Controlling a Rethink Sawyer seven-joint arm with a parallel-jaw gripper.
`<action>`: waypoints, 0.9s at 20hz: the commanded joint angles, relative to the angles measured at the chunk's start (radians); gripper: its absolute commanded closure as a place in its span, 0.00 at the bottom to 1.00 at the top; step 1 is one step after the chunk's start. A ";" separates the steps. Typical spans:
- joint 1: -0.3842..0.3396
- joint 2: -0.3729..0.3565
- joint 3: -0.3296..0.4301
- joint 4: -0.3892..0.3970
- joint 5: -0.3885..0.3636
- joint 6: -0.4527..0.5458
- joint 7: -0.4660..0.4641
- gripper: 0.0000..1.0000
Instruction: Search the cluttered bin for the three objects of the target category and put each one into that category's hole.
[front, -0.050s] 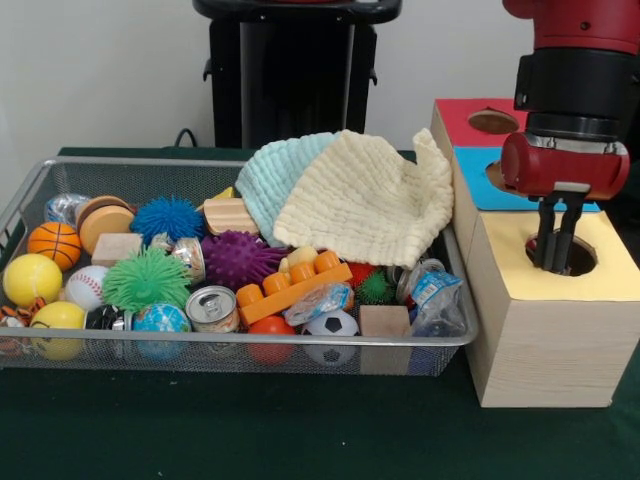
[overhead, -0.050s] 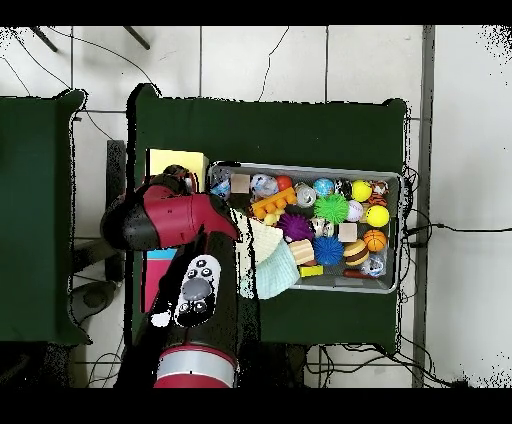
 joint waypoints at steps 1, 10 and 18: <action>-0.035 0.227 0.047 0.094 -0.012 -0.069 0.177 1.00; -0.049 0.167 0.071 0.142 -0.008 -0.004 0.158 1.00; -0.074 0.053 0.089 0.223 -0.008 0.077 0.127 1.00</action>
